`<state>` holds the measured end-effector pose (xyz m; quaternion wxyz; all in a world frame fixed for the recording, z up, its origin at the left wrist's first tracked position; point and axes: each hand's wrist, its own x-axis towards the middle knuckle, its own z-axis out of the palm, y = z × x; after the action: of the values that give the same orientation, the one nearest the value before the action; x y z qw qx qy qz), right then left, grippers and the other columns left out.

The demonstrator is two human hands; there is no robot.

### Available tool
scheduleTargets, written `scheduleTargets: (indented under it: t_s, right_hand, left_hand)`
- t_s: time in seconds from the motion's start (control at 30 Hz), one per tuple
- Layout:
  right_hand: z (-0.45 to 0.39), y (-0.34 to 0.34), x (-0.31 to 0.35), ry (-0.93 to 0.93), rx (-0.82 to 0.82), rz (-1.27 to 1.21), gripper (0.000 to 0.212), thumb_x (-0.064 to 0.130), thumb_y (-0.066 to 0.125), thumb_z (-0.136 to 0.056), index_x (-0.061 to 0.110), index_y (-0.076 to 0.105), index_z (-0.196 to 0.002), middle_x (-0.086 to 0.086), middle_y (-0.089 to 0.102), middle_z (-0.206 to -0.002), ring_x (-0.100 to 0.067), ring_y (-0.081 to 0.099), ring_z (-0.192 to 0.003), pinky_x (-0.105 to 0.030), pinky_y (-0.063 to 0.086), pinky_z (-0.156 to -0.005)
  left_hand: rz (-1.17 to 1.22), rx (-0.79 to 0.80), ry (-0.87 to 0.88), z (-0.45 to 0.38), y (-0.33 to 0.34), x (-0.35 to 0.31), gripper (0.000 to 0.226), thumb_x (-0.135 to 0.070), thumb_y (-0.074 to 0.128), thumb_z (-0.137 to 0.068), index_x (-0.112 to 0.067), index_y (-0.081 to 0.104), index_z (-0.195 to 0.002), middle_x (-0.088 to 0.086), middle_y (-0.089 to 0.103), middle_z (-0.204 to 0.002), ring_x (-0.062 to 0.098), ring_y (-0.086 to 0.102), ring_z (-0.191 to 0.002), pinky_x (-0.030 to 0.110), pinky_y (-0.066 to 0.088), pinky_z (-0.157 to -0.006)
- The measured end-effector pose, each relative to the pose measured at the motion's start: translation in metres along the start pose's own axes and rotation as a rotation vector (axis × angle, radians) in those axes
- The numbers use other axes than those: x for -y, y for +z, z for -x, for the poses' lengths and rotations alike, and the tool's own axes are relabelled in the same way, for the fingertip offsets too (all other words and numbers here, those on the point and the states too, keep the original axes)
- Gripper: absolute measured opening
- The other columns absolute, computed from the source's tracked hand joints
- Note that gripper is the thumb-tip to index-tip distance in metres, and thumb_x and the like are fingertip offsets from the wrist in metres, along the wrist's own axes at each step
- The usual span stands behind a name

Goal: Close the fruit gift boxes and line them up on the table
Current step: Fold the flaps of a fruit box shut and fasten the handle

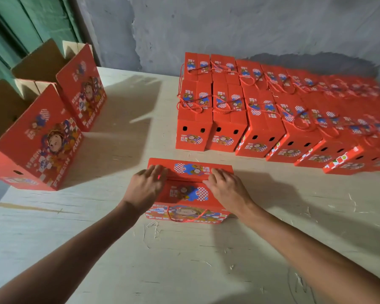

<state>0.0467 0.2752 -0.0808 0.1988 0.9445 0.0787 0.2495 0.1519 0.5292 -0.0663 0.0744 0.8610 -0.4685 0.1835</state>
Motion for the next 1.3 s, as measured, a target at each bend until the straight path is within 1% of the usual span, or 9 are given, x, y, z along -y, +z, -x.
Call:
scheduleTargets:
  t_s: [0.07,0.2,0.37,0.63,0.8,0.9,1.03,1.2,1.3]
  right_hand:
    - [0.008,0.001,-0.009,-0.021,-0.049,-0.139,0.027,0.029,0.080,-0.089,0.003,0.078,-0.095,-0.014,0.077,-0.105,-0.025,0.076,-0.090,-0.035,0.063,-0.074]
    - [0.029,0.002,-0.039,-0.032,-0.032,-0.390,0.026,0.007,0.078,-0.090,-0.002,0.075,-0.114,-0.015,0.072,-0.124,-0.025,0.073,-0.110,-0.038,0.061,-0.091]
    - [0.038,-0.002,-0.037,0.097,-0.002,-0.474,0.029,0.007,0.080,-0.088,-0.001,0.074,-0.115,-0.012,0.072,-0.125,-0.022,0.073,-0.109,-0.037,0.062,-0.088]
    - [0.039,-0.007,-0.046,0.064,0.069,-0.571,0.043,-0.014,0.077,-0.082,-0.003,0.071,-0.123,-0.015,0.068,-0.132,-0.026,0.069,-0.118,-0.043,0.061,-0.092]
    - [0.045,-0.005,-0.035,0.139,-0.006,-0.558,0.051,-0.025,0.074,-0.071,-0.005,0.073,-0.119,-0.018,0.069,-0.128,-0.030,0.071,-0.113,-0.045,0.062,-0.086]
    - [0.044,-0.006,-0.028,0.169,-0.001,-0.550,0.053,-0.029,0.071,-0.070,-0.007,0.073,-0.118,-0.020,0.069,-0.127,-0.034,0.071,-0.113,-0.048,0.062,-0.085]
    - [0.045,-0.008,-0.027,0.166,0.010,-0.547,0.056,-0.031,0.070,-0.066,-0.008,0.072,-0.117,-0.023,0.069,-0.126,-0.037,0.071,-0.111,-0.050,0.062,-0.084]
    - [0.052,-0.005,-0.026,0.136,0.090,-0.597,0.050,-0.022,0.066,-0.080,-0.009,0.066,-0.128,-0.022,0.061,-0.139,-0.034,0.060,-0.129,-0.049,0.055,-0.100]
    - [0.063,-0.002,-0.024,0.203,0.156,-0.738,0.048,0.010,0.062,-0.096,-0.004,0.056,-0.142,-0.014,0.048,-0.154,-0.025,0.043,-0.146,-0.044,0.042,-0.117]
  left_hand:
    - [-0.026,0.035,0.013,0.007,-0.002,-0.001,0.039,-0.010,0.046,-0.091,0.007,0.073,-0.113,0.027,0.072,-0.108,0.040,0.074,-0.091,0.044,0.063,-0.068]
    - [-0.042,0.094,0.056,0.006,-0.009,0.002,0.044,-0.014,0.045,-0.090,0.011,0.072,-0.113,0.031,0.072,-0.108,0.044,0.074,-0.091,0.047,0.064,-0.068]
    - [0.011,0.081,0.112,0.006,-0.005,0.005,0.043,-0.008,0.042,-0.090,0.014,0.070,-0.115,0.028,0.070,-0.118,0.046,0.069,-0.109,0.049,0.063,-0.075]
    - [0.064,0.054,0.102,0.008,0.003,0.012,0.042,-0.008,0.042,-0.095,0.014,0.068,-0.120,0.030,0.069,-0.120,0.046,0.070,-0.107,0.054,0.062,-0.079]
    - [0.084,0.094,0.060,0.012,0.002,0.008,0.062,-0.019,0.015,-0.112,0.014,0.065,-0.124,0.031,0.066,-0.125,0.048,0.067,-0.112,0.057,0.060,-0.084]
    - [0.120,0.148,0.003,0.014,0.000,0.004,0.033,0.002,0.053,-0.096,0.016,0.064,-0.124,0.034,0.065,-0.125,0.051,0.066,-0.112,0.060,0.060,-0.080]
    - [0.136,0.180,0.012,0.009,-0.008,-0.002,0.057,0.018,0.087,-0.061,0.019,0.067,-0.114,0.035,0.068,-0.115,0.051,0.070,-0.100,0.057,0.061,-0.067]
    - [0.204,0.198,-0.088,0.014,-0.008,-0.008,0.063,0.019,0.086,-0.061,0.018,0.064,-0.120,0.036,0.065,-0.123,0.055,0.066,-0.107,0.063,0.059,-0.067]
    - [0.250,0.146,-0.134,0.017,0.000,-0.010,0.049,0.011,0.072,-0.082,0.016,0.060,-0.129,0.035,0.061,-0.131,0.054,0.062,-0.118,0.065,0.059,-0.077]
